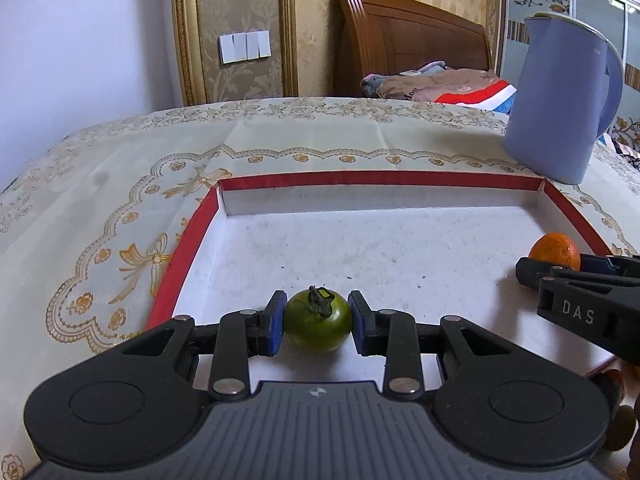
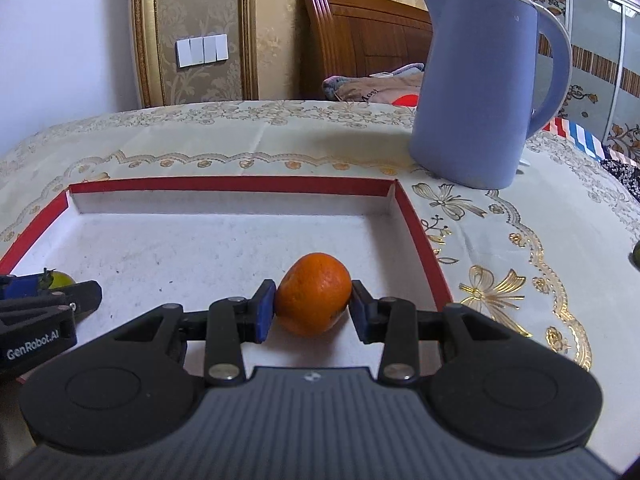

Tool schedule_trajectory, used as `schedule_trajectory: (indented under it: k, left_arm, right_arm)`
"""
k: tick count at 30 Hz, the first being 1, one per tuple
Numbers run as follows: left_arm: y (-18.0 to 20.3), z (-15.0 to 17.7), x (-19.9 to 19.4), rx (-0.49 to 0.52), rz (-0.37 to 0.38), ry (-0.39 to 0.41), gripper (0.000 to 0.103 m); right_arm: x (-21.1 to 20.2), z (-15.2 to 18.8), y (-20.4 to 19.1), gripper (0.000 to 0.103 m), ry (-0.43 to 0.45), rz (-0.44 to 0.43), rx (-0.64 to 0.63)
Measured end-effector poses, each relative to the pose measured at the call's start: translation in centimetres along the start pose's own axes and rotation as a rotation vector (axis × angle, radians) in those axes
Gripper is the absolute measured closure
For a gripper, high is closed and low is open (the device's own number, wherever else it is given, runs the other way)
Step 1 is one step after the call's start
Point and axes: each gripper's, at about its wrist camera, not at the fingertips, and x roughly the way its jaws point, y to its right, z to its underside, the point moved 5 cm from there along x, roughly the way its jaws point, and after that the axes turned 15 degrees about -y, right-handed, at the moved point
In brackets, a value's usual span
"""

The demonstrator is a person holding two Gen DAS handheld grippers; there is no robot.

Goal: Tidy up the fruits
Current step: 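Carry the green tomato and orange into the tray and open both grippers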

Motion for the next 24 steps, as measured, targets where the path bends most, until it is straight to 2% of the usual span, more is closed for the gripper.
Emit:
schedule_trajectory:
  k: [4,5,7,8,9,11,14,17,19,24]
  left_arm:
    - [0.0,0.0,0.1,0.001,0.0,0.001,0.07]
    - [0.0,0.0,0.1,-0.001,0.004,-0.004,0.067]
    - [-0.1,-0.1,0.1,-0.016,0.012,-0.009,0.052]
    - [-0.3,-0.1,0.1,-0.023,0.017,-0.007,0.042]
    - [-0.4,-0.1,0.0,-0.028,0.016,0.001,0.039]
    - [-0.4,-0.1,-0.5,-0.026,0.011,0.026,0.039]
    - [-0.2,0.0,-1.0,-0.017,-0.005,0.054,0.028]
    - [-0.2,0.2,-1.7,-0.01,-0.024,0.096,0.028]
    - [-0.4,0.3,-2.8,-0.021,-0.038,0.152,0.028]
    - [-1.9,2.1,-6.0,-0.053,-0.08,0.276,0.028]
  right_arm:
    - [0.1,0.0,-0.1,0.064,0.005,0.0,-0.006]
    - [0.1,0.0,-0.1,0.064,0.004,-0.001,-0.008]
    - [0.0,-0.1,-0.1,0.063,0.006,-0.008,-0.007]
    - [-0.1,-0.1,-0.1,0.061,0.006,-0.013,-0.004]
    - [-0.1,0.0,-0.1,0.056,0.005,-0.016,-0.003]
    - [-0.2,0.1,0.0,0.036,0.008,-0.019,0.001]
    - [-0.7,0.2,0.1,0.028,0.036,0.001,0.005]
    - [-1.3,0.4,0.4,0.023,0.068,0.01,0.02]
    - [-1.6,0.6,0.6,0.018,0.075,-0.006,0.028]
    - [-2.7,2.0,1.1,0.016,0.107,-0.016,0.033]
